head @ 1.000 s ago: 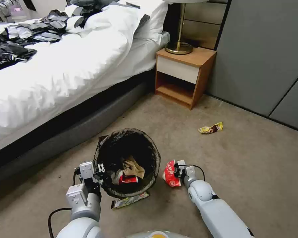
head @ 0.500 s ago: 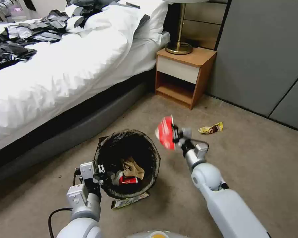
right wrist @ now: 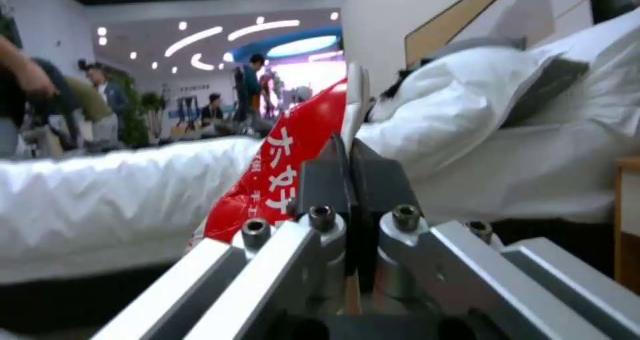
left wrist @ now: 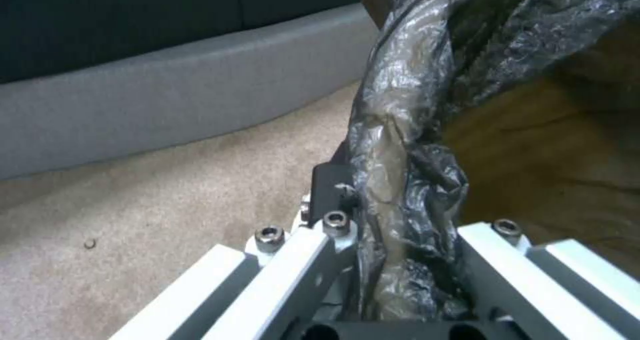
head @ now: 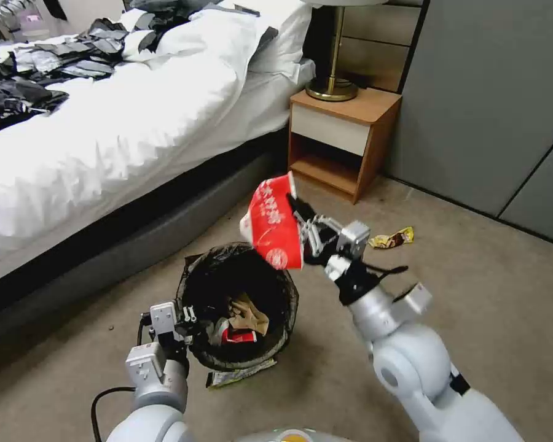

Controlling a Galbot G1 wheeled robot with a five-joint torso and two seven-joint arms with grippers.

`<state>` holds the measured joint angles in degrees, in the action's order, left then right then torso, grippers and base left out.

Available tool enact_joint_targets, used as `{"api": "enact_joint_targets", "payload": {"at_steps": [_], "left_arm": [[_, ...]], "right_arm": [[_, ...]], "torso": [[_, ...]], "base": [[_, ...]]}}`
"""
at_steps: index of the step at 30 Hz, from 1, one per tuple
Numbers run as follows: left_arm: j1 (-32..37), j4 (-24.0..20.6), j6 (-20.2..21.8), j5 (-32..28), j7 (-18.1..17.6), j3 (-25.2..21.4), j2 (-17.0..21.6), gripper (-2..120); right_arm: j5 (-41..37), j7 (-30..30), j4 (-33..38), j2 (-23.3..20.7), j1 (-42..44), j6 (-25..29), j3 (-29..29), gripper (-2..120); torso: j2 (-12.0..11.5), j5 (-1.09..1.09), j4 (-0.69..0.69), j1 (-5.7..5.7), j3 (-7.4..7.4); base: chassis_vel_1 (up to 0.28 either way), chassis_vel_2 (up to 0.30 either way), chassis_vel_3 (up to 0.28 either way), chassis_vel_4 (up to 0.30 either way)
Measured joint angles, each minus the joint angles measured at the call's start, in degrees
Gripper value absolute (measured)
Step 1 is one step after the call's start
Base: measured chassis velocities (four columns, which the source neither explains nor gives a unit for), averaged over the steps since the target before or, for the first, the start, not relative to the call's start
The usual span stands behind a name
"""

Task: Pick up the trash bin, then pick up the garbage from the floor and place it into the trash bin.

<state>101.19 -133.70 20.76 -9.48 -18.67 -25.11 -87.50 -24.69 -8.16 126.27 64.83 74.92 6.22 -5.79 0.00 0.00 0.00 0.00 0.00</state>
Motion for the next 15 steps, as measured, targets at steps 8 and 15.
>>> {"api": "enact_joint_targets", "payload": {"at_steps": [8, 15], "left_arm": [[-0.39, 0.0, 0.01, -0.26, 0.01, 0.02, 0.29, 1], [-0.67, 0.0, 0.09, -0.48, 0.01, 0.02, 0.48, 1]], "right_arm": [[3.58, -1.36, -4.4, -1.19, 2.51, 1.96, 2.51, 0], [6.11, -1.98, -10.57, 0.64, 2.39, 3.2, 4.68, 0]], "torso": [[0.0, 0.0, -0.01, 0.0, 0.0], [0.0, 0.0, 0.0, 0.0, 0.0]], "base": [[0.0, 0.0, 0.0, 0.0], [0.0, 0.0, 0.0, 0.0]]}}
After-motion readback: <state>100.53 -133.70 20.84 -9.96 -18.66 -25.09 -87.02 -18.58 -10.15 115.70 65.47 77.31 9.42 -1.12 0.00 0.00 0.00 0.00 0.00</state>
